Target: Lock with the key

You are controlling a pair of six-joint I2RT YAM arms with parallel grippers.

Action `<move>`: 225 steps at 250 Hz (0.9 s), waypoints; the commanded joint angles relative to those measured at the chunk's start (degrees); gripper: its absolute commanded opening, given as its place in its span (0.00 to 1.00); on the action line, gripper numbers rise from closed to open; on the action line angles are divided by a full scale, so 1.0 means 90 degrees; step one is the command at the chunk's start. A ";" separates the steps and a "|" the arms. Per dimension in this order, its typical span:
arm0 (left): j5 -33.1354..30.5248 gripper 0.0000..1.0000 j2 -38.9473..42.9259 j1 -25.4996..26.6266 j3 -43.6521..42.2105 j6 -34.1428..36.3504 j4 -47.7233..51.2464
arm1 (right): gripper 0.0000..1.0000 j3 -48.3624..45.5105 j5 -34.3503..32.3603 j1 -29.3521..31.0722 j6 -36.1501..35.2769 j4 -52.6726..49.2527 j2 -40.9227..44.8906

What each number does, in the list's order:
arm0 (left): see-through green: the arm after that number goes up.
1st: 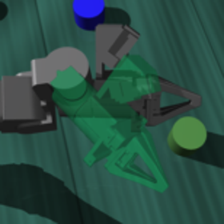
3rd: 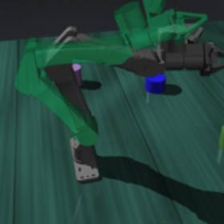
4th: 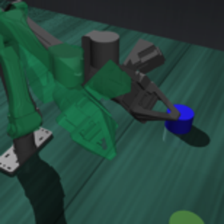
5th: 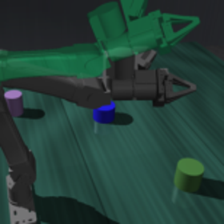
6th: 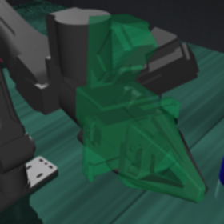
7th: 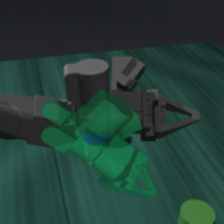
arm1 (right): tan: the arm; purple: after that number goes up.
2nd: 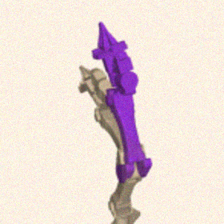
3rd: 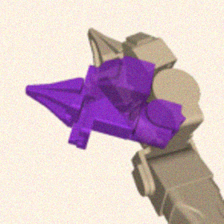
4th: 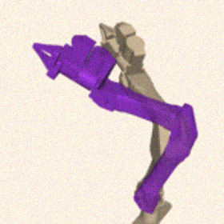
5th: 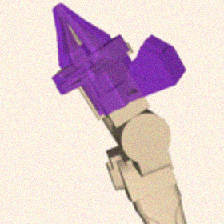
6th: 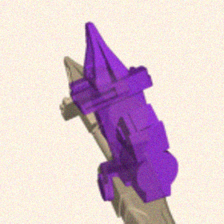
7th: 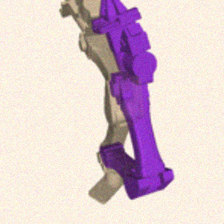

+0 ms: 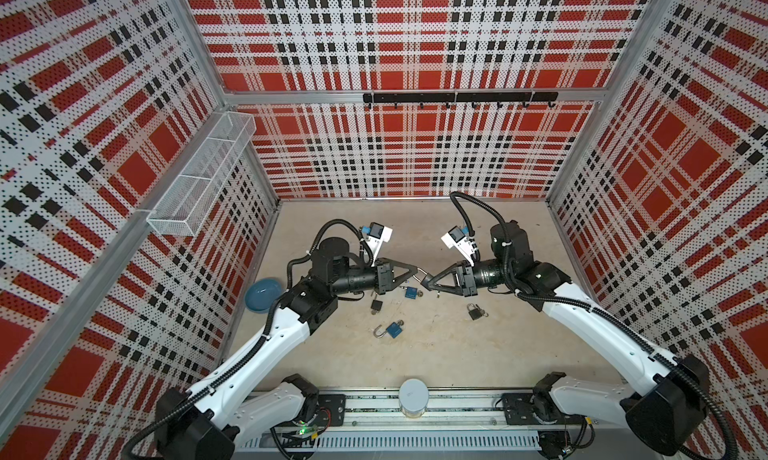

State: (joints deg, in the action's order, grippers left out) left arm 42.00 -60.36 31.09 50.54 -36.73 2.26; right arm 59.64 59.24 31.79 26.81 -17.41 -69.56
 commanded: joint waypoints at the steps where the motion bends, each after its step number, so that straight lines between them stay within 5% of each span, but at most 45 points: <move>1: -0.0192 0.00 -0.0041 -0.0056 -0.0252 0.0113 0.0064 | 0.00 -0.0068 0.0622 0.0065 0.0437 0.1361 0.0278; 225: 0.0021 0.00 0.0037 0.0260 -0.0709 -0.0065 -0.0290 | 0.00 -0.0083 0.0308 0.0113 0.0869 0.1991 0.0179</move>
State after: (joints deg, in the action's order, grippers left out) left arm 41.76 -59.33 31.59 46.50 -37.23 -4.29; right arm 57.19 59.90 31.86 35.44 -10.04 -69.49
